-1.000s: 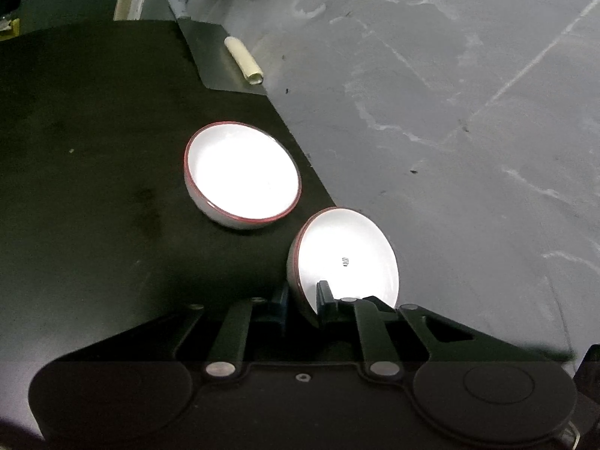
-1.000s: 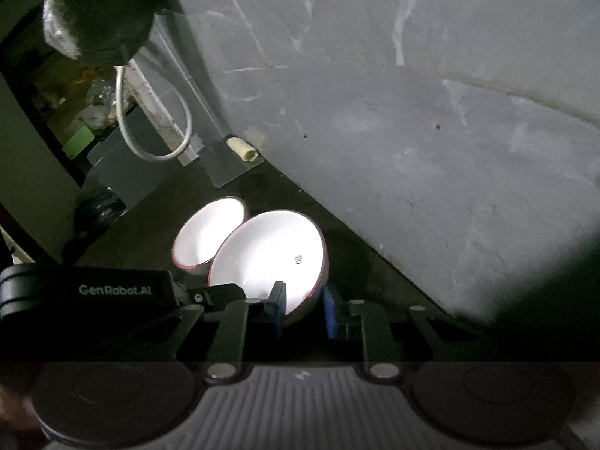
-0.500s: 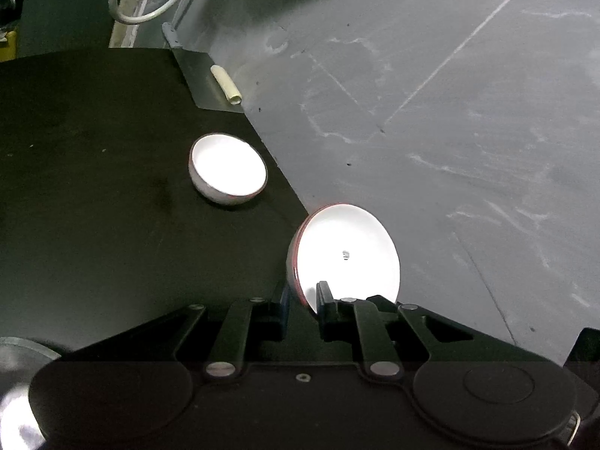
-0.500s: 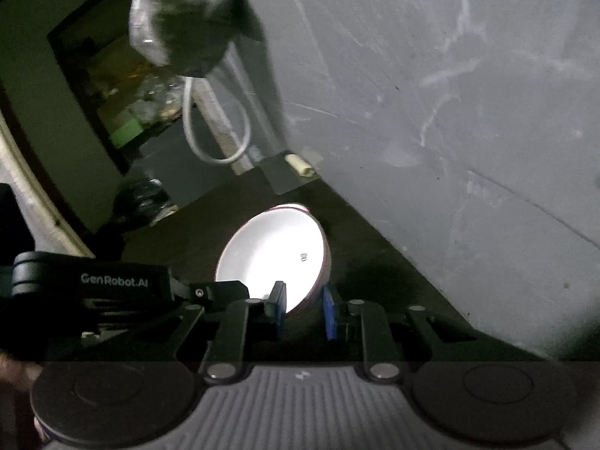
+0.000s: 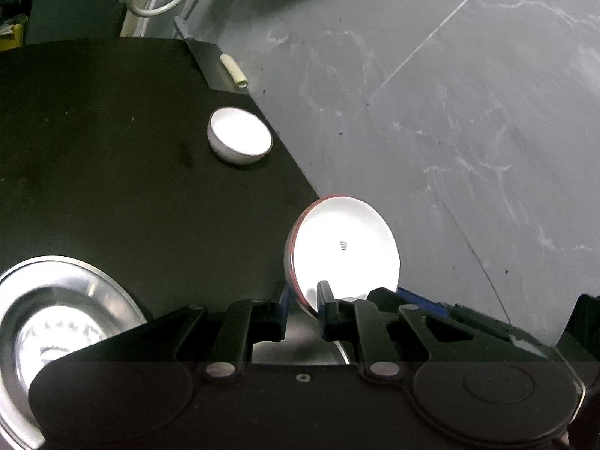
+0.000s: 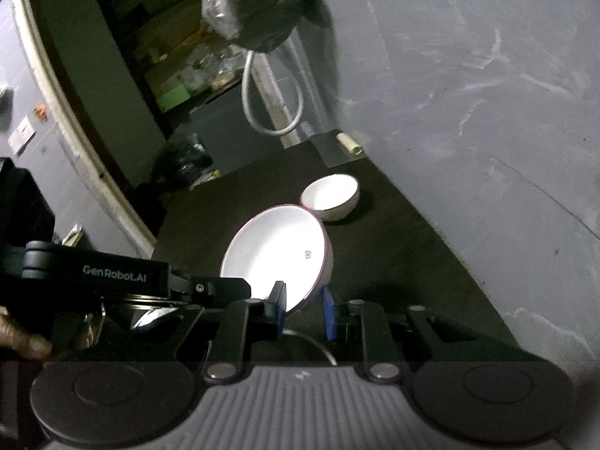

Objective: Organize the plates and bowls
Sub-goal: 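Lift the white bowl with the left gripper and carry it over the mixing bowl, then lower the white bowl into the mixing bowl and open the left gripper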

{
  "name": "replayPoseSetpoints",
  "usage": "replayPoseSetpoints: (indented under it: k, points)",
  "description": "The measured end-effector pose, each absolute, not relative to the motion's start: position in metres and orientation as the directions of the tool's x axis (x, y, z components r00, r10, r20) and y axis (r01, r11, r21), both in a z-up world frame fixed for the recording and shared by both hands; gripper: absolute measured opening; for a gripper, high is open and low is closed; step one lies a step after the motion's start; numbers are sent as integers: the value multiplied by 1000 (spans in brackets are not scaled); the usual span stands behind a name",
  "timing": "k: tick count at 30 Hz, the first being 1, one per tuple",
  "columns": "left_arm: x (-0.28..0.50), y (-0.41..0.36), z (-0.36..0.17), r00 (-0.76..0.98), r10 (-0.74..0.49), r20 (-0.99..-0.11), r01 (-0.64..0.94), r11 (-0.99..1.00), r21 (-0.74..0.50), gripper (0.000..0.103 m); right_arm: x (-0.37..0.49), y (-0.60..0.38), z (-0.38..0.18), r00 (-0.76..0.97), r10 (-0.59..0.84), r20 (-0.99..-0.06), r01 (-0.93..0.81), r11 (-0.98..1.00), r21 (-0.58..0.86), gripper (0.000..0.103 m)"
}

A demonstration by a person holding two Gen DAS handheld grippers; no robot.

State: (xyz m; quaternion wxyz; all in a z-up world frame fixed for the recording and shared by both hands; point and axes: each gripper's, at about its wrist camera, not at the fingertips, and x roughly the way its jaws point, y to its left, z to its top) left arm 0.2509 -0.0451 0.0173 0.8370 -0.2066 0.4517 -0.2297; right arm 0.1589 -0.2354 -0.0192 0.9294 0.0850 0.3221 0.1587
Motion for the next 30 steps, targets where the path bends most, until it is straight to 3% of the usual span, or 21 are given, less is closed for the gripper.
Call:
replayPoseSetpoints:
  k: [30]
  points:
    - [221,-40,-22,307,-559,-771,187,829,-527,18,127,-219,-45,571,387,-724,-331,916,228,23]
